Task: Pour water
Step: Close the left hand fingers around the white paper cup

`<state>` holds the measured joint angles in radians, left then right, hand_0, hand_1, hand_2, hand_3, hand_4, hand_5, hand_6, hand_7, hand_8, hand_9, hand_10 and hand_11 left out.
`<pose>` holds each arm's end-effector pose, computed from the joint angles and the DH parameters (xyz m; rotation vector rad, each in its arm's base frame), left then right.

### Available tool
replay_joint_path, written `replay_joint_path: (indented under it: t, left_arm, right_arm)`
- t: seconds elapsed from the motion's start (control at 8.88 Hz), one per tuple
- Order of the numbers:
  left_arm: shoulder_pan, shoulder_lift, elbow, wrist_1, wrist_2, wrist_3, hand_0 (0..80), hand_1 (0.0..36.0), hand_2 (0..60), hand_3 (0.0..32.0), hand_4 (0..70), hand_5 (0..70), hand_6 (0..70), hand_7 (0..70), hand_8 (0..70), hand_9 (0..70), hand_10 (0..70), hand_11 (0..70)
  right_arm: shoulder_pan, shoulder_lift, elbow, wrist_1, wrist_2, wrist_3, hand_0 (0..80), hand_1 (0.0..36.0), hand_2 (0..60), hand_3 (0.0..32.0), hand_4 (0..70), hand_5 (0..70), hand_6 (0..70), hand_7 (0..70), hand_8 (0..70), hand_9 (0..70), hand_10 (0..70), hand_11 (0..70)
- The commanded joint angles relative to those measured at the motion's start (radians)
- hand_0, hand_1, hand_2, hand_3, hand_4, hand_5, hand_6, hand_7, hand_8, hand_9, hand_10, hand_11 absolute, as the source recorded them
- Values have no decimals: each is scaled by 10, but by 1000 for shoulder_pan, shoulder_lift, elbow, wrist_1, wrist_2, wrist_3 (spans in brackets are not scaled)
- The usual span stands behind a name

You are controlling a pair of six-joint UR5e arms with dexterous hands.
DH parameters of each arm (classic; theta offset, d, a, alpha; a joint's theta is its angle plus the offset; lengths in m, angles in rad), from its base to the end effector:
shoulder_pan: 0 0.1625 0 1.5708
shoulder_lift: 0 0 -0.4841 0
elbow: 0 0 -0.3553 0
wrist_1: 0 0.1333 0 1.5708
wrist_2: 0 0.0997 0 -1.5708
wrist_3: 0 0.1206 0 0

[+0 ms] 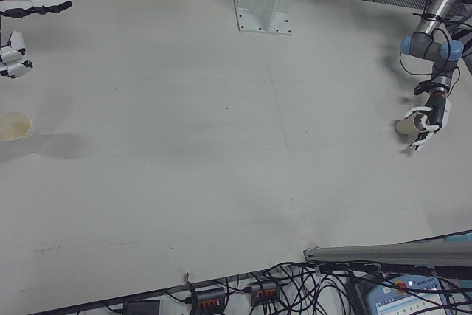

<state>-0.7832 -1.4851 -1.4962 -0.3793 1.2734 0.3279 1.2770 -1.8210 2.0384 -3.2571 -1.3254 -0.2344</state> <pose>0.1953 -0.4324 0.7738 -0.2354 2.1256 -1.6130 0.0532 -0.3855 0.6422 0.1792 -2.2018 1.9844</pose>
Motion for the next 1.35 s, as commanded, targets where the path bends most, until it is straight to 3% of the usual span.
replay_joint_path:
  t: [0.0, 0.34, 0.56, 0.79, 0.9, 1.01, 1.24]
  left_arm:
    - [-1, -4, -18, 29, 0, -42, 800, 360, 600, 0, 700, 700, 202, 225, 104, 104, 99, 173]
    - [1, -4, -84, 103, 0, -41, 800, 360, 600, 0, 700, 700, 206, 233, 112, 117, 104, 180]
    - [1, -4, -82, 120, 0, -41, 800, 360, 600, 0, 700, 700, 305, 367, 195, 237, 190, 306]
    - [9, -4, -85, 115, 0, -44, 800, 360, 600, 0, 700, 700, 578, 631, 367, 460, 339, 510]
    - [10, -4, -102, 128, 0, -52, 800, 360, 600, 0, 700, 700, 676, 700, 451, 575, 404, 593]
    - [12, -4, -148, 164, 0, -53, 800, 360, 600, 0, 700, 700, 700, 700, 518, 674, 452, 662]
    - [12, -12, -200, 192, 0, -62, 800, 360, 600, 0, 700, 700, 700, 700, 680, 700, 608, 700]
  right_arm:
    - [38, 6, 3, -1, -29, 0, 568, 65, 0, 0, 395, 700, 631, 700, 700, 700, 700, 700]
    - [51, 0, 14, 0, -31, 1, 573, 70, 0, 0, 394, 700, 633, 700, 700, 700, 700, 700]
    - [74, 0, 12, -1, -69, 0, 575, 73, 0, 0, 381, 700, 625, 700, 700, 700, 700, 700]
    - [84, 0, 14, 0, -69, 0, 576, 73, 0, 0, 375, 700, 626, 700, 700, 700, 700, 700]
    - [93, 0, 16, 0, -71, 0, 578, 73, 0, 0, 374, 700, 626, 700, 700, 700, 700, 700]
    - [105, 0, 38, -1, -71, 0, 577, 74, 0, 0, 369, 700, 622, 700, 700, 700, 700, 700]
    - [157, 3, 57, -1, -110, 4, 583, 79, 0, 0, 386, 700, 630, 700, 700, 700, 700, 700]
